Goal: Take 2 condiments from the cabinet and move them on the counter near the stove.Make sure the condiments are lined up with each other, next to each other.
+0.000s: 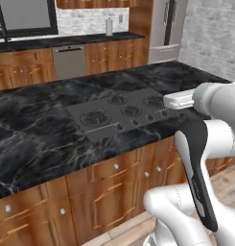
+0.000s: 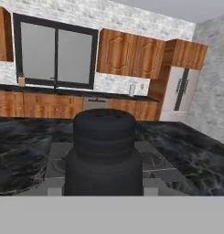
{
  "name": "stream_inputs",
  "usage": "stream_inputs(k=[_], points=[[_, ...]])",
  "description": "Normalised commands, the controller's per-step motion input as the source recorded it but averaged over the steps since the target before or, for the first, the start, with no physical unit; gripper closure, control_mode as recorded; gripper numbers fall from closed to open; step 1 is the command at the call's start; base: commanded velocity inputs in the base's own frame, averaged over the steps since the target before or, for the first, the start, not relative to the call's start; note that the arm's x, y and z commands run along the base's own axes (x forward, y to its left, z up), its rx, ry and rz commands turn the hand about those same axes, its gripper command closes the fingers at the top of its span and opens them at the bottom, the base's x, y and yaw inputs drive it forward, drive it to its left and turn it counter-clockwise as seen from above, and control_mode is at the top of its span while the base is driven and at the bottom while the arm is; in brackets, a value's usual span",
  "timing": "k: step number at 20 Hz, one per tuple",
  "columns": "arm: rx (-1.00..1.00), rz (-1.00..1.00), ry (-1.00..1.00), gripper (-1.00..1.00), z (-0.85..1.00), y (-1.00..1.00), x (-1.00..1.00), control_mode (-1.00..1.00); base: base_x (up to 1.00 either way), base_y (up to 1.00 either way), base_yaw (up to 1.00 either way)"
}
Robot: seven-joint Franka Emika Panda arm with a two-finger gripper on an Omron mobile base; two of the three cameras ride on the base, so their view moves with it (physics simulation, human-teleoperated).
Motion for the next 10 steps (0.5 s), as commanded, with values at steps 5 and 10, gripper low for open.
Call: stream_inputs(k=[5,10], points=[[0.00,0.00,0.00,1.00,0.00,0.00,0.00,1.00,0.30,-1.00,0.39],[0.00,0.00,0.00,1.00,0.00,0.00,0.00,1.00,0.41,-1.00,0.27]])
